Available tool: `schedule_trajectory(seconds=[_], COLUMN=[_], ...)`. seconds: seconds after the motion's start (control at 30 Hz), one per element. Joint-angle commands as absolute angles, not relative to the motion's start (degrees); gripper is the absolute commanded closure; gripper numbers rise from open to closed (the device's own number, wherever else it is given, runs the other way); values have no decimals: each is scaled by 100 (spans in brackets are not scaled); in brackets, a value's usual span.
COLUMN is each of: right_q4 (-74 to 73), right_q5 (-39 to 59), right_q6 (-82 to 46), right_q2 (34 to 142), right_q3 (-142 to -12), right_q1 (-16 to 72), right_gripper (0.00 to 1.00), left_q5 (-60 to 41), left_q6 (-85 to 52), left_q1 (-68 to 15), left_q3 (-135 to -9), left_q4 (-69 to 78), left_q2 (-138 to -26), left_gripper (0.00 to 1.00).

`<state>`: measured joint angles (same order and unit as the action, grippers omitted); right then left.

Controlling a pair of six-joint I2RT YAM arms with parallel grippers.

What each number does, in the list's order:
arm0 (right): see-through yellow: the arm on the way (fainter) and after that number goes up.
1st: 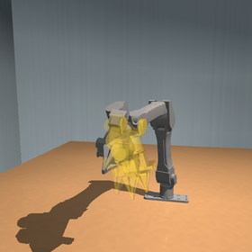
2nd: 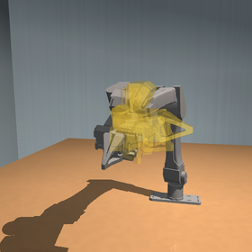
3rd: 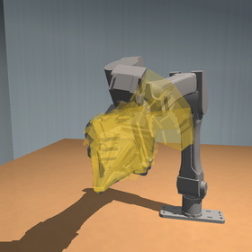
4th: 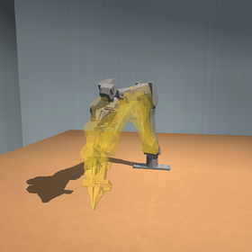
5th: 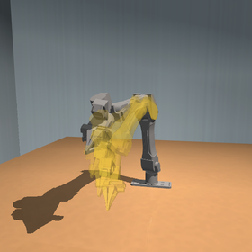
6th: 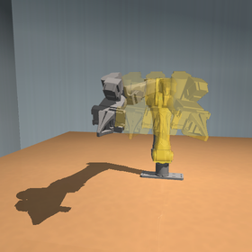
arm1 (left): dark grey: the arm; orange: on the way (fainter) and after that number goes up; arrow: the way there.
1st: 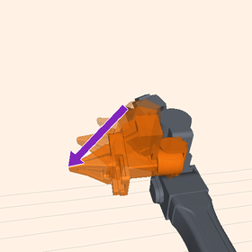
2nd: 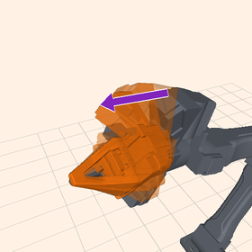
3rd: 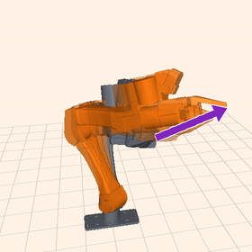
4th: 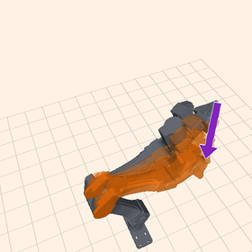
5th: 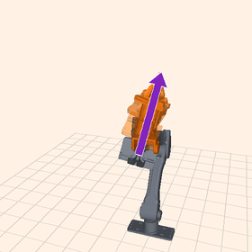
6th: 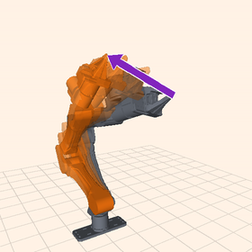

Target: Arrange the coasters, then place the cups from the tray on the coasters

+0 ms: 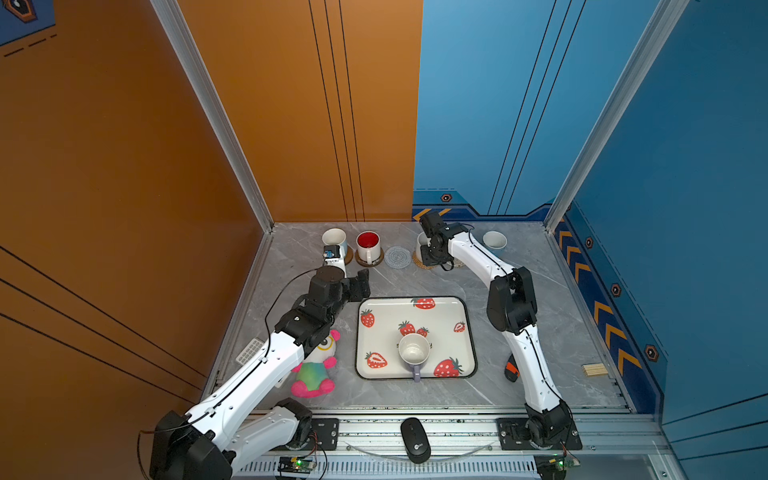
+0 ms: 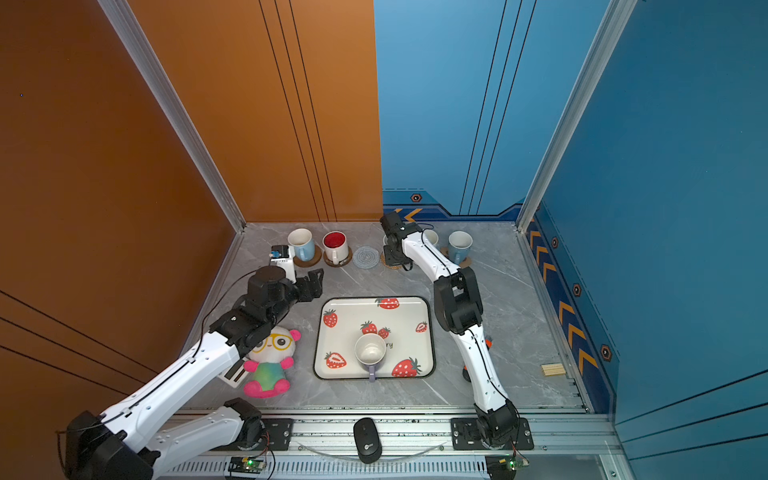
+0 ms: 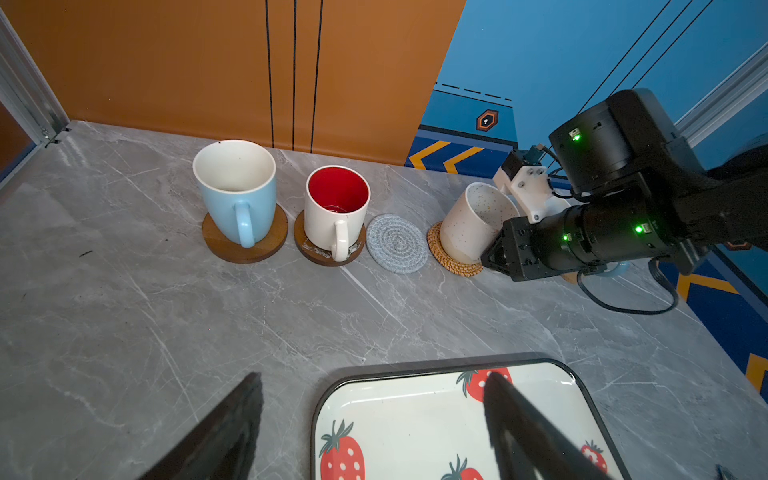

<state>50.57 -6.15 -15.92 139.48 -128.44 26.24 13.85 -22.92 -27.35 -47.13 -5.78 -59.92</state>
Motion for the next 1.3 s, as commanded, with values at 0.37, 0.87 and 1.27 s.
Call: schedule_trajectory(seconds=[0.37, 0.87, 1.27], right_q4=[4918, 4940, 4950], right_q5=[-654, -677, -660], right_q6=[-1652, -1661, -1666], right_q2=[13970, 13993, 14010], right_q3=[-13157, -13157, -13157], right_q1=[2593, 2577, 2584], right_gripper=[100, 100, 97], left_q5=[1344, 1345, 1336], left_q6=[-2288, -2276, -2259], left_q1=[-2667, -2672, -2670], left_q3=[-4616, -4632, -4663], left_q4=[-615, -631, -642], left_q2=[-5898, -5880, -5869], left_gripper=[16, 16, 16])
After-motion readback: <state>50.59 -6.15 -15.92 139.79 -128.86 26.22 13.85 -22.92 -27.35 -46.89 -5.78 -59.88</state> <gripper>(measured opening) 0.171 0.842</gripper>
